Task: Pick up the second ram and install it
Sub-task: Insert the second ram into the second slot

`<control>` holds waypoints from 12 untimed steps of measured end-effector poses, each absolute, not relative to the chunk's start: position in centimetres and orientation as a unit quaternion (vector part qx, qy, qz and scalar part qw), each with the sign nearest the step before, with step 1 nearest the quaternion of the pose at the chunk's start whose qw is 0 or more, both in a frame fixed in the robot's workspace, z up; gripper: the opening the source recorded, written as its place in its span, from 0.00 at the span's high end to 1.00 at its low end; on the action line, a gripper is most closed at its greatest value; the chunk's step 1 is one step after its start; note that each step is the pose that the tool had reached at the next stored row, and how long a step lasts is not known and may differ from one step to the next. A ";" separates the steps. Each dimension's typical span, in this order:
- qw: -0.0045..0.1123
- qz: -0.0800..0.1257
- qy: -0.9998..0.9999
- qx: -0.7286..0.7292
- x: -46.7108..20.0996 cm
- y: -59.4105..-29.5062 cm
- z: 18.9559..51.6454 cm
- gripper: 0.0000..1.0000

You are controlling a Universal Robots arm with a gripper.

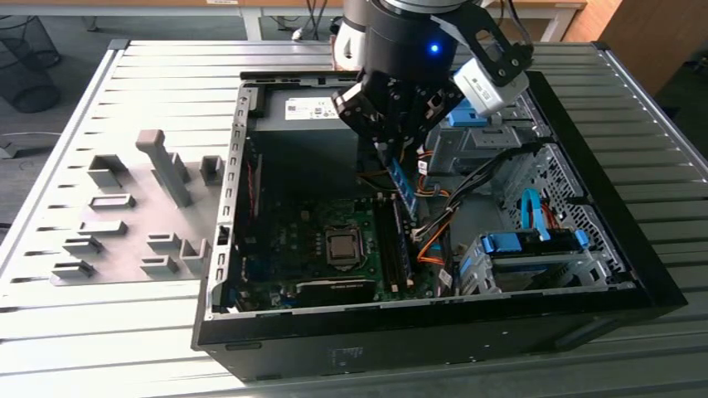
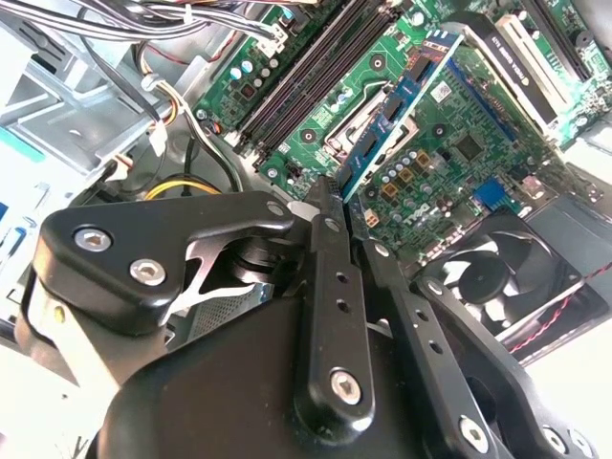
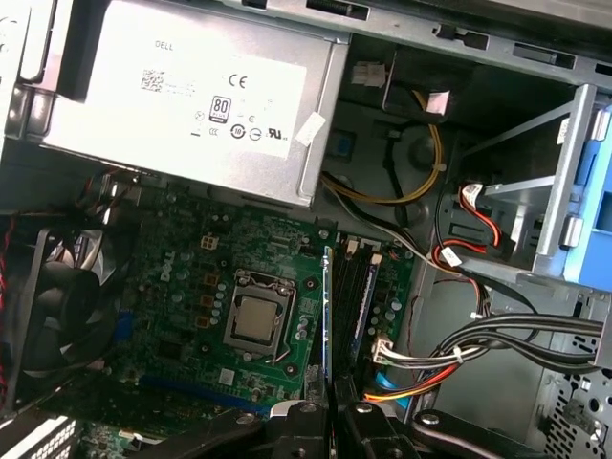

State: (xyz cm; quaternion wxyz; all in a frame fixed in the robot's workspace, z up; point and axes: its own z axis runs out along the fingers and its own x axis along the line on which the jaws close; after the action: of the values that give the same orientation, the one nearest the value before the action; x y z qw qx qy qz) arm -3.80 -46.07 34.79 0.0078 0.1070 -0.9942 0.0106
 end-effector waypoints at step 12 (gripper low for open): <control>0.008 0.011 -0.994 0.105 -3.8 -46.1 34.8 0.86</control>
State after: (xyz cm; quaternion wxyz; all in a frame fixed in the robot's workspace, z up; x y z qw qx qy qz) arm -3.80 -46.07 34.79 0.0078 0.1048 -0.9944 0.0107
